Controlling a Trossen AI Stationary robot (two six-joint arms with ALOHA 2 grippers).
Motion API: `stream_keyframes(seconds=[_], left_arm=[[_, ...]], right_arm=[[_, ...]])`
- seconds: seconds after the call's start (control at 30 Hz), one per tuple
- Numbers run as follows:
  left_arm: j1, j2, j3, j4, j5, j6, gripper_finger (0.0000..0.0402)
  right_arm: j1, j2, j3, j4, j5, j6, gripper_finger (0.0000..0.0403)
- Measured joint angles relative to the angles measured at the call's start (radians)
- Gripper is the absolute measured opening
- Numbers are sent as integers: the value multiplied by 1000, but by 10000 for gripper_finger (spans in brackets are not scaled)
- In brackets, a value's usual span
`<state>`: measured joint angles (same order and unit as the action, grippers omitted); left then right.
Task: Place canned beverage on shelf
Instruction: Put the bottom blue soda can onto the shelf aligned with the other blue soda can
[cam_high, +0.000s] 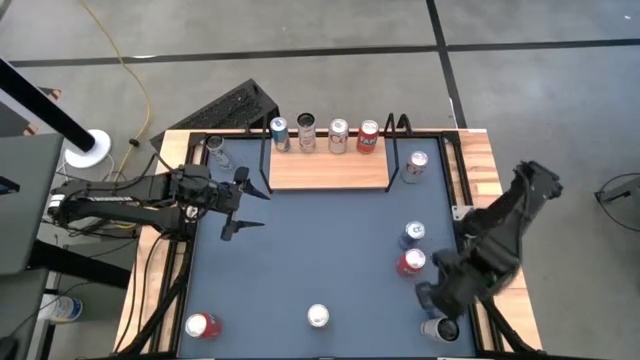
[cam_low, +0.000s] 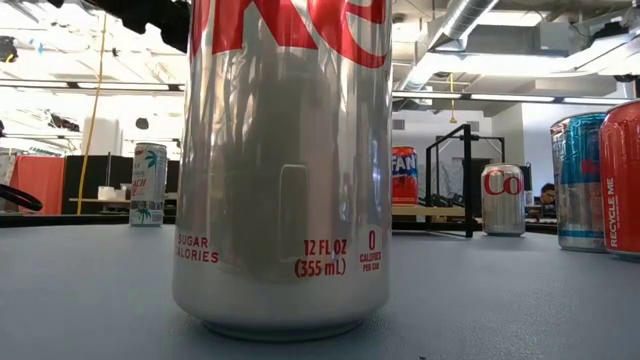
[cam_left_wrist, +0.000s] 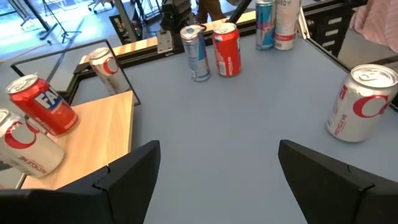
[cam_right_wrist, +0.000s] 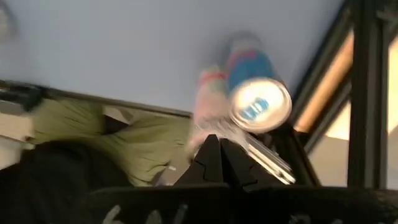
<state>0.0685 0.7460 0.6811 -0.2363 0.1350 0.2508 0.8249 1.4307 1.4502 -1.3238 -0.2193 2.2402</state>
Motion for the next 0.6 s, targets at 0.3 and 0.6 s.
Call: stream_keyframes(seconds=[0.3, 0.6], left_arm=[[0, 0, 0, 9, 44, 1, 318], [0, 0, 0, 10, 45, -1, 318]], right_arm=[[1, 27, -2, -8, -41, 30, 101], [12, 43, -2, -47, -12, 30, 265]])
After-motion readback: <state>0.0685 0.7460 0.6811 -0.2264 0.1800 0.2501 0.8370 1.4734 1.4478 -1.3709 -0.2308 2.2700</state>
